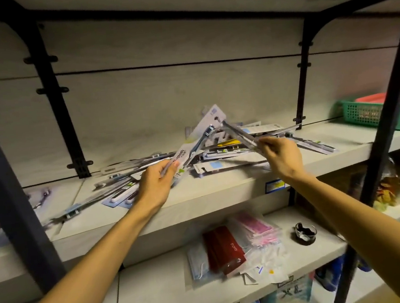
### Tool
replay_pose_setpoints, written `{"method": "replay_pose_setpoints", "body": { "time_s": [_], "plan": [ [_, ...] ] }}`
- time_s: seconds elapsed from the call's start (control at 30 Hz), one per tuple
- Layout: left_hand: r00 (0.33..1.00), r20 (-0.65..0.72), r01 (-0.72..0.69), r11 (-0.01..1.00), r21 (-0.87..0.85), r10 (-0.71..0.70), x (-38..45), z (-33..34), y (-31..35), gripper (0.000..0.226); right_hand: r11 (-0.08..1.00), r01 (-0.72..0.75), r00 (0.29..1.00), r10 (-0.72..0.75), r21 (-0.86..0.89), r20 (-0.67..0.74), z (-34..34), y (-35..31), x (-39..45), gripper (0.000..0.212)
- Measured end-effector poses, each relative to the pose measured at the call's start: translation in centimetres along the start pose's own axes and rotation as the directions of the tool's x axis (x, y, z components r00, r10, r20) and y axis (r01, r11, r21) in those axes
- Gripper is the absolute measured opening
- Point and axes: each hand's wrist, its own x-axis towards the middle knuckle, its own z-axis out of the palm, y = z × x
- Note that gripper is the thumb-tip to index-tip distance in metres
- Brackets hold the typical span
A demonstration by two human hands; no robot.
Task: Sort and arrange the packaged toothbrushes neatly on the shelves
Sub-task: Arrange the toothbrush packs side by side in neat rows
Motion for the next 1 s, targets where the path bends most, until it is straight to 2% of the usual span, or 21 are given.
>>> {"method": "replay_pose_setpoints", "body": {
  "time_s": [0.1,0.2,0.3,0.4,0.6,0.77,0.87,1.0],
  "plan": [
    [0.999,-0.039,-0.001,1.000,-0.003,0.001,-0.2,-0.2,0.3,0.028,0.955,-0.074,0.997,0.070,0.289,0.024,0.1,-1.3,-0.5,0.027],
    [0.996,-0.092,-0.010,0.999,0.032,0.013,-0.4,-0.2,0.5,0.033,0.814,-0.216,0.976,0.161,0.539,0.147,0.6,-2.7,-1.5,0.022],
    [0.984,-0.169,-0.046,0.997,0.062,0.056,-1.0,-0.2,1.4,0.031,0.672,-0.341,0.940,0.262,0.657,0.220,1.6,-3.9,-2.5,0.017],
    [0.954,-0.261,-0.114,0.983,0.141,0.148,-1.8,-0.5,2.6,0.027,0.600,-0.399,0.915,0.309,0.694,0.259,2.5,-5.5,-3.7,0.024],
    [0.896,-0.301,-0.307,0.945,0.114,0.328,-5.0,-3.2,5.2,0.015,0.576,-0.341,0.940,0.193,0.743,0.281,3.5,-11.2,-6.1,0.021],
    [0.828,-0.340,-0.432,0.894,0.121,0.446,-8.3,-8.3,6.9,0.012,0.596,-0.183,0.981,0.064,0.782,0.181,3.6,-18.4,-9.2,0.016],
    [0.793,-0.350,-0.485,0.865,0.132,0.498,-10.1,-12.7,6.9,0.013,0.607,-0.078,0.995,-0.002,0.791,0.100,3.9,-23.6,-11.5,0.017],
    [0.802,-0.342,-0.473,0.870,0.138,0.490,-12.7,-20.0,5.7,0.013,0.596,-0.009,0.997,-0.059,0.803,0.054,6.1,-31.0,-14.9,0.019]
  ]
}}
